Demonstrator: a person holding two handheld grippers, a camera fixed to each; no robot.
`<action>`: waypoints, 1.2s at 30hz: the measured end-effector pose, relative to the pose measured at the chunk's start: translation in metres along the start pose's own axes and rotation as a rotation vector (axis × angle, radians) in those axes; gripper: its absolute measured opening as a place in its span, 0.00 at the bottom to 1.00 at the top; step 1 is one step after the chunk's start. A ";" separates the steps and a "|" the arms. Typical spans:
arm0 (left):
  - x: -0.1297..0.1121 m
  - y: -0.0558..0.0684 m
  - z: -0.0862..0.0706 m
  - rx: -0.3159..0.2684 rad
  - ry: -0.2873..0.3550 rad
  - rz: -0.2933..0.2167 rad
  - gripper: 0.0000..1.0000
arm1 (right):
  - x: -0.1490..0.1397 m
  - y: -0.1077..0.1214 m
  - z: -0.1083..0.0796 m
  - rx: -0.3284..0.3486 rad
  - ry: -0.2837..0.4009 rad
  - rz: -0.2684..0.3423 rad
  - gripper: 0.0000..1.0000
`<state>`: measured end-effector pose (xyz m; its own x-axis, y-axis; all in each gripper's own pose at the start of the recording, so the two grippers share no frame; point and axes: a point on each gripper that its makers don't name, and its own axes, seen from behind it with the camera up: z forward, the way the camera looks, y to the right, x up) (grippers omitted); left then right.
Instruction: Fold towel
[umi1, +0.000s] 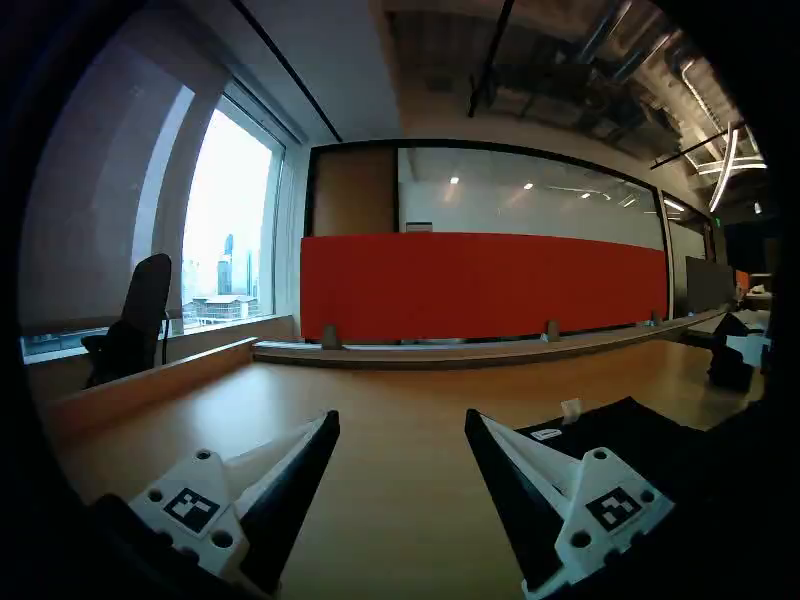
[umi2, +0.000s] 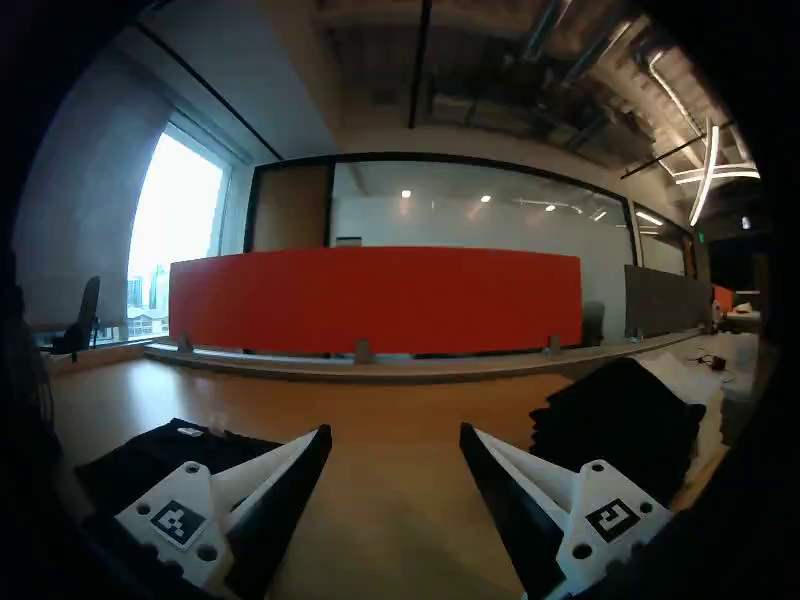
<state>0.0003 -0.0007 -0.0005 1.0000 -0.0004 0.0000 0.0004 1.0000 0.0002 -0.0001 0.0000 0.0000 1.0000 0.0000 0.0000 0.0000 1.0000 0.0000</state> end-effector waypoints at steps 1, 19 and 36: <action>0.000 0.000 0.000 0.000 0.000 0.000 0.93 | 0.000 0.000 0.000 0.000 0.000 0.000 0.99; 0.000 0.000 0.000 -0.001 -0.002 0.000 0.93 | 0.000 -0.001 0.000 -0.004 -0.001 -0.005 0.99; 0.082 -0.009 -0.007 0.015 -0.024 -0.007 0.93 | 0.084 -0.015 -0.009 -0.010 -0.029 -0.083 0.99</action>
<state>0.0819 -0.0099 -0.0079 0.9997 -0.0074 0.0236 0.0070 0.9999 0.0155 0.0840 -0.0150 -0.0086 0.9962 -0.0825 0.0292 0.0828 0.9965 -0.0091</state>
